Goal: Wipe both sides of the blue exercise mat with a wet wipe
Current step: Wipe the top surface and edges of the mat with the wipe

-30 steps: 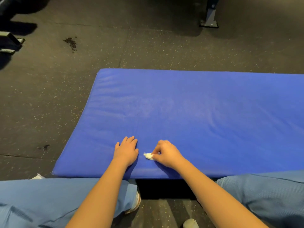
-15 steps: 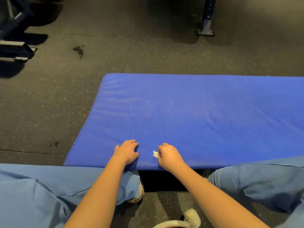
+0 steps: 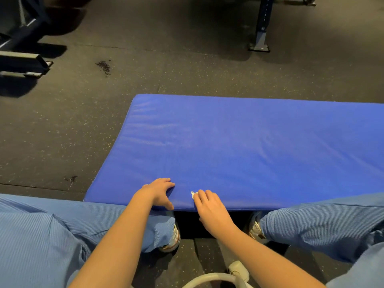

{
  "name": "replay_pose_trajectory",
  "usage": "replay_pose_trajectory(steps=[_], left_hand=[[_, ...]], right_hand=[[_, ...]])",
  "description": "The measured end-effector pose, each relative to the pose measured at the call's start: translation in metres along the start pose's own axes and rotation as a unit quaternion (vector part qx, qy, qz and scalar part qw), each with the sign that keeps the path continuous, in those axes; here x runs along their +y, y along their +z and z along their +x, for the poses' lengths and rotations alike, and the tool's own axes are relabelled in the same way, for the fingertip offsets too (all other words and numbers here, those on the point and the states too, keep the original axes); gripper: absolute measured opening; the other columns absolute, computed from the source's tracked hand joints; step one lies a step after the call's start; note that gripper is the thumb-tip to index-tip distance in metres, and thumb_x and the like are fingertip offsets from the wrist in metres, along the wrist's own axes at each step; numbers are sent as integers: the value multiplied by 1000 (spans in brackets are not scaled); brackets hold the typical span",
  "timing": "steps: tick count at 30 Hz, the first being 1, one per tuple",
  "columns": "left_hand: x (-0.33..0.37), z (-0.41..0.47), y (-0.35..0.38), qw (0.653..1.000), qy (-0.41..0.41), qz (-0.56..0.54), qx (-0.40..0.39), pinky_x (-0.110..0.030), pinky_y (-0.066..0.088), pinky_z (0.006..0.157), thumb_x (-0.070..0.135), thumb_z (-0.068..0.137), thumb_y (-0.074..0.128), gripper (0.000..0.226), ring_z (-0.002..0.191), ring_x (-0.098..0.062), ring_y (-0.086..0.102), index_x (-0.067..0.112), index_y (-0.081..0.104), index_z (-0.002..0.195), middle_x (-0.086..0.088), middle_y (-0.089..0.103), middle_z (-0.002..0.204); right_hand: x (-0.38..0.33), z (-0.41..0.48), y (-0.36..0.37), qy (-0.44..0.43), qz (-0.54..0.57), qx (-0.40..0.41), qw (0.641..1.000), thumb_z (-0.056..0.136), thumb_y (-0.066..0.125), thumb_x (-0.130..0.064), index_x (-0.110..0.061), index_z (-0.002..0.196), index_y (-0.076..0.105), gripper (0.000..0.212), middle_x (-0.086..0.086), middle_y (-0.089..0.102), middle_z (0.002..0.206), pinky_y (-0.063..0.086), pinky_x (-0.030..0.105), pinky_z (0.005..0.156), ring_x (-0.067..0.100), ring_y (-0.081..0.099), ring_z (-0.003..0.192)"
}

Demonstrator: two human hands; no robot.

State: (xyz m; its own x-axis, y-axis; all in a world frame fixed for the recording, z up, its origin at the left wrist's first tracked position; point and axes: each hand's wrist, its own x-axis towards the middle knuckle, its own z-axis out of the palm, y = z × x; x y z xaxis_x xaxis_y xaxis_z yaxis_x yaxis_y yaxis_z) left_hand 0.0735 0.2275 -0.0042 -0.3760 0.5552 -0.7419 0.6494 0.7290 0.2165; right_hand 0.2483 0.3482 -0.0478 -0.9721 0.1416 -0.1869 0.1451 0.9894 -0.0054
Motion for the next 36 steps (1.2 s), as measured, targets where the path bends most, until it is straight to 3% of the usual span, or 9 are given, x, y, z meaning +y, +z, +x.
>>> replay_pose_trajectory(steps=[2,4,10,15,18,21,23,26,36], left_hand=[[3,-3,-1,1000,1,24,-8,-46,28,114,39,81,73,90,148,-15,10,22,22,153,6,10,161],[4,-5,-1,999,-2,44,-3,-45,29,113,38,79,74,93,148,-15,11,24,20,153,6,10,161],[-11,-14,2,994,-44,87,46,-51,22,115,34,81,69,89,147,-17,12,26,16,153,6,11,161],[-33,-24,-8,986,-95,70,122,-57,15,115,27,88,60,82,148,-16,8,31,12,154,8,7,162],[-29,-28,-20,973,-93,84,192,-51,19,113,24,90,54,72,146,-13,15,32,18,152,9,15,160],[-18,-30,-33,966,-80,109,221,-48,23,109,24,93,48,58,140,-13,27,32,28,147,9,29,154],[-13,-31,-38,962,-75,123,232,-47,26,105,22,92,47,51,133,-13,35,30,36,141,7,39,145],[-13,-32,-41,963,-78,111,232,-47,27,103,19,92,46,52,132,-13,36,31,36,141,8,40,144],[50,1,-8,985,-4,47,168,-58,22,110,29,96,52,66,146,-20,16,31,18,152,6,15,160]], right_hand=[[0,5,6,-7,-25,63,998,73,77,-18,-12,96,62,28,4,55,79,42,31,57,22,51,67],[3,7,8,-11,-52,95,994,77,72,-16,-11,92,57,22,6,55,77,44,33,60,24,51,66],[13,17,5,3,-71,71,995,56,81,-11,-10,103,49,57,6,55,75,50,37,64,26,52,61],[36,31,-27,7,-47,67,997,38,79,-1,-12,100,62,65,4,53,68,34,25,43,23,48,48],[49,35,-48,12,-41,63,997,34,77,3,-13,95,67,64,4,52,68,22,26,42,24,47,46],[50,36,-48,71,-16,40,997,31,81,5,-15,90,64,64,3,51,70,24,28,44,23,48,49],[49,31,-50,93,-3,8,996,51,79,4,-15,110,59,65,5,55,88,32,32,51,27,54,65],[58,32,-59,75,21,23,997,82,50,8,-16,136,36,61,10,47,118,29,34,64,32,54,94],[117,-11,-82,122,6,-60,991,86,45,3,-17,129,40,48,10,46,115,29,32,61,32,49,77]])
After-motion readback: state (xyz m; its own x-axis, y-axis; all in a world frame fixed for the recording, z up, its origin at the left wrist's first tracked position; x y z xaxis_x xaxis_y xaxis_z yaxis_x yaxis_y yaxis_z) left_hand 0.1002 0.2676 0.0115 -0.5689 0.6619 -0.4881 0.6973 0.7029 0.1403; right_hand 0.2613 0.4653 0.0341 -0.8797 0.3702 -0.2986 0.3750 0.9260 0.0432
